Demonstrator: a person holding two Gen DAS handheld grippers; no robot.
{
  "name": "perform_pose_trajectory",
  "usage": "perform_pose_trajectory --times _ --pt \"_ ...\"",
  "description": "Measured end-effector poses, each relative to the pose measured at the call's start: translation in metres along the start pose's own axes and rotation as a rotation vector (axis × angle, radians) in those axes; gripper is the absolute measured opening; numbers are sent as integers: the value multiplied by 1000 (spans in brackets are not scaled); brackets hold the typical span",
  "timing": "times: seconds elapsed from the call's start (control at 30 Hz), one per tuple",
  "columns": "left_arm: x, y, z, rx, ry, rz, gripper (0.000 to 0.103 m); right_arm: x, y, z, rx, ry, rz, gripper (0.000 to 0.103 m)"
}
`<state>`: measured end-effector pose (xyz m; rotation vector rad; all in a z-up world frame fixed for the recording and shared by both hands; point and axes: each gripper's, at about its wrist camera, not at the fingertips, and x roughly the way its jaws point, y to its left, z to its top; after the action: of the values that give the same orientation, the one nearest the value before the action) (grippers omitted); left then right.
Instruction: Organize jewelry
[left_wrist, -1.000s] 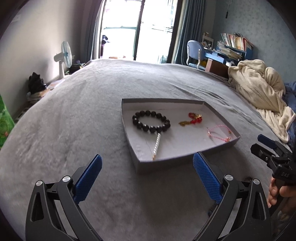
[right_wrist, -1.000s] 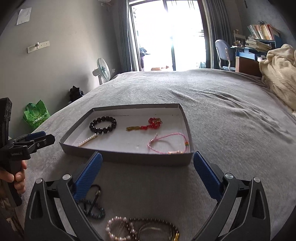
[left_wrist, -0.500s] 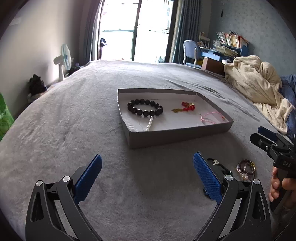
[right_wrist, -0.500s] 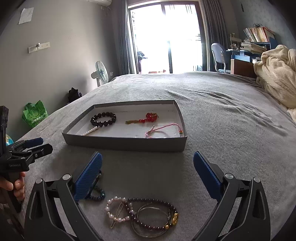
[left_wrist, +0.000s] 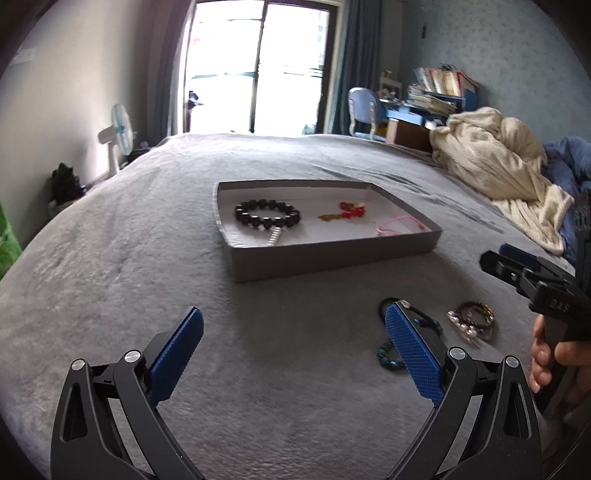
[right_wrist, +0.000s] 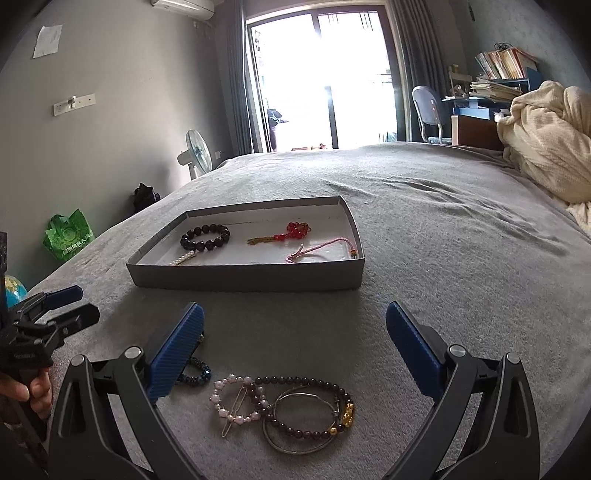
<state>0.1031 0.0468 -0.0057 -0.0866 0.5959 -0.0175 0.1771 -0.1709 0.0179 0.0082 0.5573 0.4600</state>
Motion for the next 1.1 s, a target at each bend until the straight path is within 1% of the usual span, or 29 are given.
perform_pose_trajectory --times 0.1,0.13,0.23,0.33,0.37,0.43,0.5,0.57,0.67,0.73,0.77,0.8,0.83,0.87,0.93,1.1 --pt "0 -9 0 22 1 -43 98 -1 1 -3 -1 4 -3 97" --pt "1 -12 0 27 9 -66 98 -1 1 -3 -1 5 -6 97" --pt "3 -22 -3 51 32 -102 98 -2 1 -4 2 7 -7 97" --pt "9 -34 -6 87 83 -135 95 -2 -1 -5 13 10 -6 97" --pt "14 -39 -8 107 110 -144 93 -2 -1 -5 16 11 -5 97" --pt "20 -46 -11 138 149 -157 84 -2 -2 -5 21 15 -5 97" --pt "30 -53 -13 169 201 -161 65 -2 -2 -5 21 18 -5 97" --pt "40 -56 -15 185 245 -158 56 -2 -1 -5 18 17 -5 97" --pt "45 -59 -17 207 271 -158 55 -1 0 -6 12 20 -3 97" --pt "45 -60 -17 215 275 -171 47 0 2 -6 3 25 3 97" --pt "45 -59 -17 213 274 -187 34 0 3 -6 -2 26 4 97" --pt "44 -58 -18 210 273 -189 25 0 5 -7 -12 29 6 97" --pt "44 -56 -18 204 270 -190 24 0 6 -7 -19 31 8 97" --pt "43 -54 -17 194 265 -196 16 1 9 -7 -28 35 13 97" --pt "39 -48 -16 169 250 -207 15 2 15 -7 -55 43 18 97" --pt "24 -37 -15 147 215 -217 14 5 28 -7 -96 61 34 97"
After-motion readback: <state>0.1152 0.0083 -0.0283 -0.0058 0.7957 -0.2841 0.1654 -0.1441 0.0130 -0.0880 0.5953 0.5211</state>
